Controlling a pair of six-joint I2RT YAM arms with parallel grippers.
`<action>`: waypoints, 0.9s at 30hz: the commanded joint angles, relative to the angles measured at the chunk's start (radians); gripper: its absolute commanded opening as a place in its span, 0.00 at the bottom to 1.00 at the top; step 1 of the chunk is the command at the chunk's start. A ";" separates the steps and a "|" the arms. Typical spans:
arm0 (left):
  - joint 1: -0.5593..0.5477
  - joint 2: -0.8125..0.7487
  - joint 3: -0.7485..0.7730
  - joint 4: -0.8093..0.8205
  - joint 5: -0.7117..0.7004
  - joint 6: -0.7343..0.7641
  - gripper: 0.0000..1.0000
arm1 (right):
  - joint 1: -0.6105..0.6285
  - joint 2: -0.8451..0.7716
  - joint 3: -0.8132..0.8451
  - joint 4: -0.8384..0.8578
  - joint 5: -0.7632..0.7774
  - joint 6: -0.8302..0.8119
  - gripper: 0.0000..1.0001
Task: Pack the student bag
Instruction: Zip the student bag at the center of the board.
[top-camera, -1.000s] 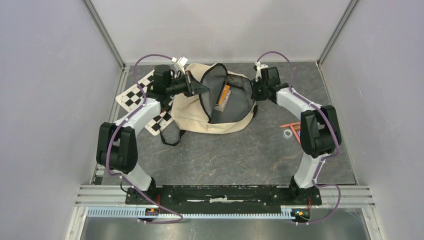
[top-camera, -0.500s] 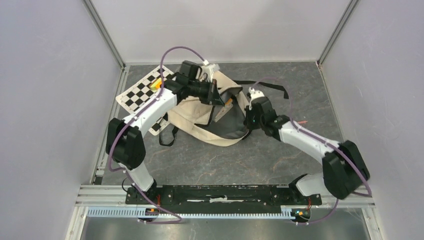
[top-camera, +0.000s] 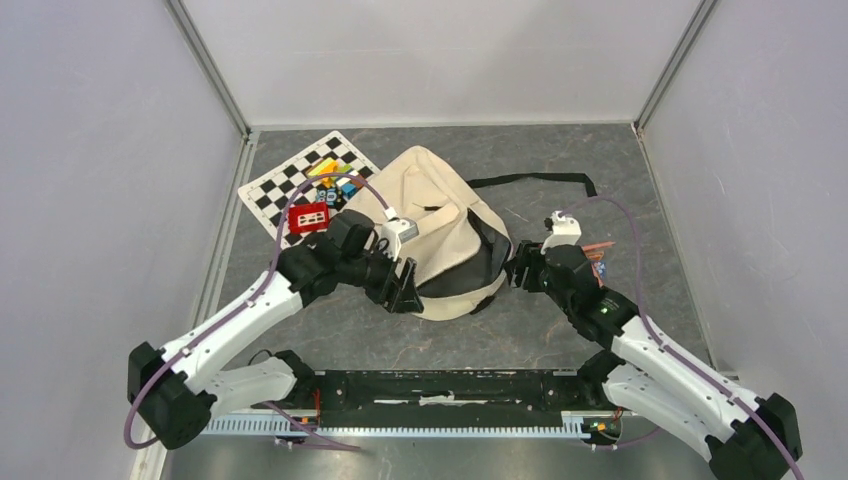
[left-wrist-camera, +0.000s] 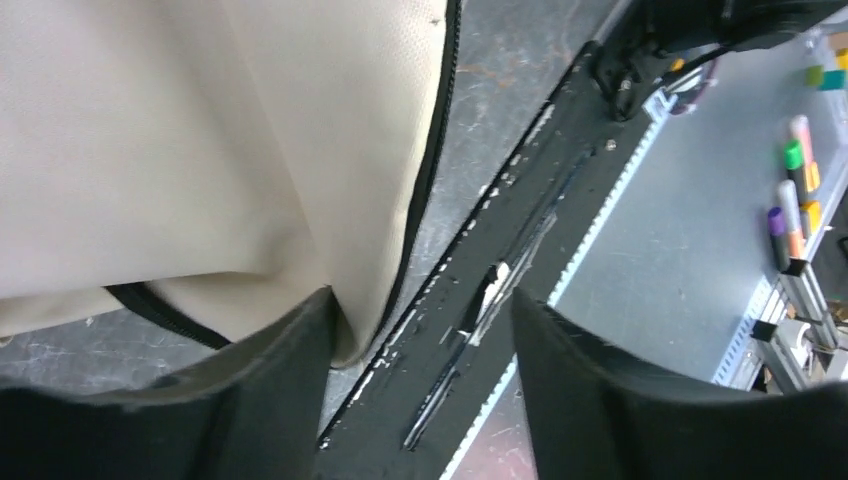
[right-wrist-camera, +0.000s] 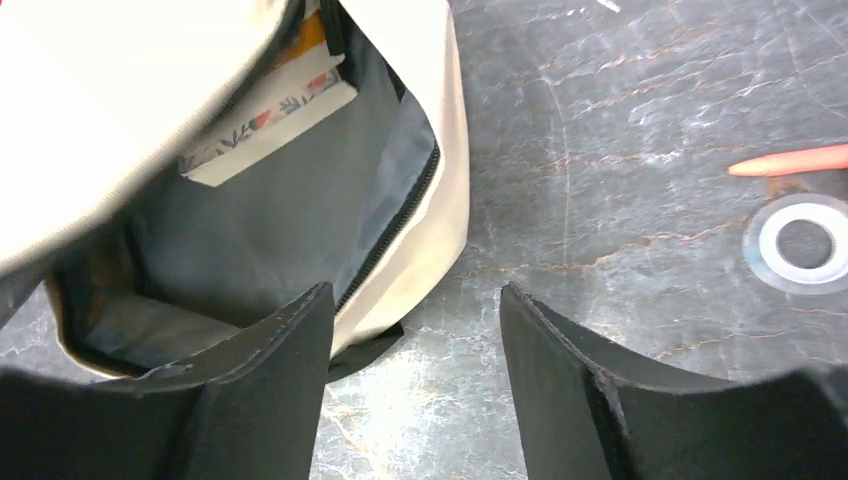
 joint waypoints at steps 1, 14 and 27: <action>-0.012 -0.079 0.062 0.001 0.072 -0.079 0.82 | -0.003 -0.058 0.017 -0.008 0.084 -0.064 0.74; -0.011 0.325 0.461 0.109 0.058 -0.140 1.00 | -0.003 -0.034 0.191 -0.022 0.063 -0.262 0.90; 0.072 0.647 0.647 0.036 -0.354 0.153 1.00 | -0.006 0.186 0.308 0.011 -0.037 -0.238 0.87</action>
